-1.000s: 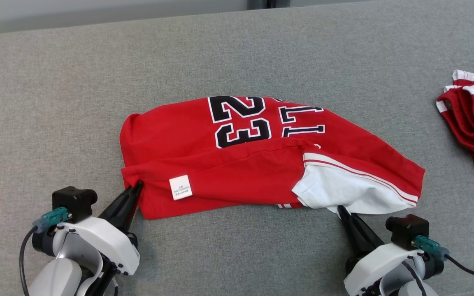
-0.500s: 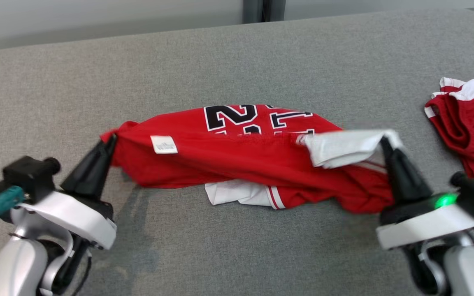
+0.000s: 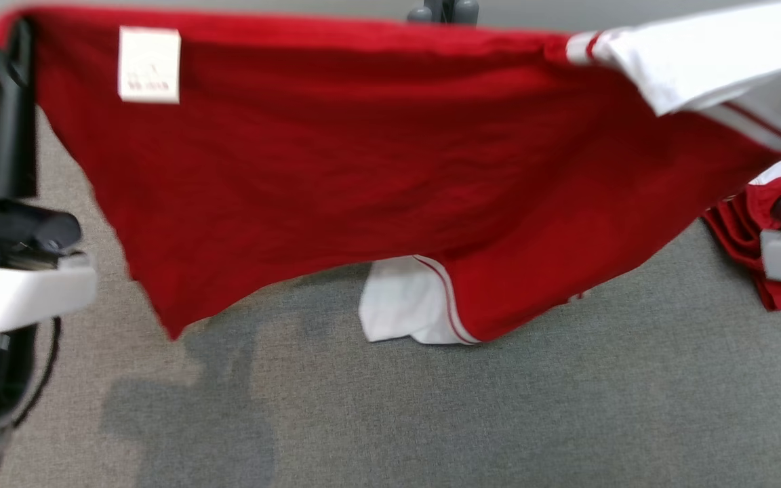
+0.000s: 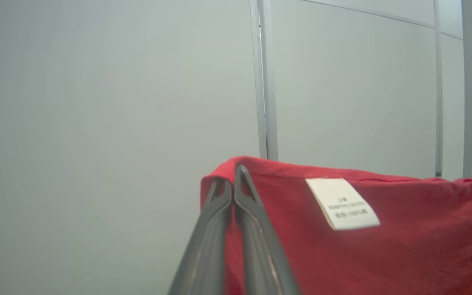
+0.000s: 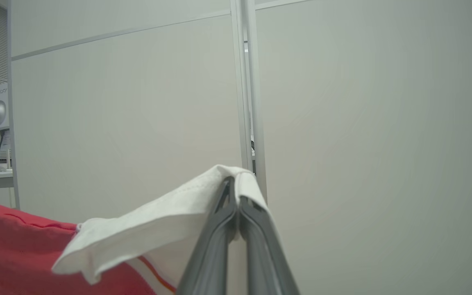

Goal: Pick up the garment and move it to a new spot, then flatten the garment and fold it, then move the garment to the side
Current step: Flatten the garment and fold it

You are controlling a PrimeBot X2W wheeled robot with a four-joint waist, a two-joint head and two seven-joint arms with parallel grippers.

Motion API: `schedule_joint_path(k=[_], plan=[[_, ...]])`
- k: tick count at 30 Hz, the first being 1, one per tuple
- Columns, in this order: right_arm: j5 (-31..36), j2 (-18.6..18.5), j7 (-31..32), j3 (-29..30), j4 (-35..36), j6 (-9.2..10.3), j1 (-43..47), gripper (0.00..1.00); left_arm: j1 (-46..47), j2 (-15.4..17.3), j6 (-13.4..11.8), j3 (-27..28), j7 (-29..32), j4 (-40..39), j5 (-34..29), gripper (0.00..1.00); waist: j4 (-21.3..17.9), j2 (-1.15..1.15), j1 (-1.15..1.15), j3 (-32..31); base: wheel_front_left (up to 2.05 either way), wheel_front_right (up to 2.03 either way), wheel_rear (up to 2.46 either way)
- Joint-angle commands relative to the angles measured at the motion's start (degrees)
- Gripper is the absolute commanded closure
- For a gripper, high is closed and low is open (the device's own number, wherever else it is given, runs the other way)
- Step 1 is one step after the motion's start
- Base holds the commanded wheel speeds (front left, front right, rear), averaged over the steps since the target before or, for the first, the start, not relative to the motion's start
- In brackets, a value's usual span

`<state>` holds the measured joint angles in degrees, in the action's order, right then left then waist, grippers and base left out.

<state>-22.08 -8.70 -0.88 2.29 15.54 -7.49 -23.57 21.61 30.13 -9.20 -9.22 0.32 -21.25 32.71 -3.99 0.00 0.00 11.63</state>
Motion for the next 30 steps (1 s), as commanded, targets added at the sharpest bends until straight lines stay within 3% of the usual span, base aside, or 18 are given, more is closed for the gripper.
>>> schedule_joint_path(k=[1,12,19,25,29,30], plan=[[0.0,-0.6,0.6,0.3,1.4,0.0,-2.4,1.0,2.5,0.5,-0.8,1.1,-0.6,-1.6,-1.0,1.0,0.1,0.0,0.0,-0.5,0.0,0.0,0.0],[-1.6,-1.0,3.9,-2.7,2.8,0.0,-12.0,1.0,12.3,2.0,-0.2,-0.5,1.5,-3.3,-4.0,1.0,0.2,0.0,0.0,-0.9,0.0,0.0,0.0],[-3.9,-1.4,5.0,-4.9,-3.0,0.0,-18.5,1.0,20.2,0.5,4.4,-5.0,2.6,4.4,-2.8,1.0,0.9,0.0,0.0,2.0,0.0,0.0,0.0],[-5.9,-2.7,3.3,-7.7,-16.8,0.0,-31.6,1.0,33.5,-2.4,9.6,-8.2,2.3,21.4,-2.0,1.0,2.1,0.0,0.0,6.6,0.0,0.0,0.0],[-8.4,-2.5,0.4,-9.6,-29.3,0.0,-41.9,1.0,43.1,-4.9,12.1,-9.3,0.3,35.7,-2.6,1.0,2.8,0.0,0.0,8.9,0.0,0.0,0.0],[-9.3,-2.5,-1.3,-10.4,-35.0,0.0,-47.1,1.0,47.4,-6.3,12.9,-9.6,-1.2,42.4,-2.6,1.0,3.0,0.0,0.0,9.6,0.0,0.0,0.0]])
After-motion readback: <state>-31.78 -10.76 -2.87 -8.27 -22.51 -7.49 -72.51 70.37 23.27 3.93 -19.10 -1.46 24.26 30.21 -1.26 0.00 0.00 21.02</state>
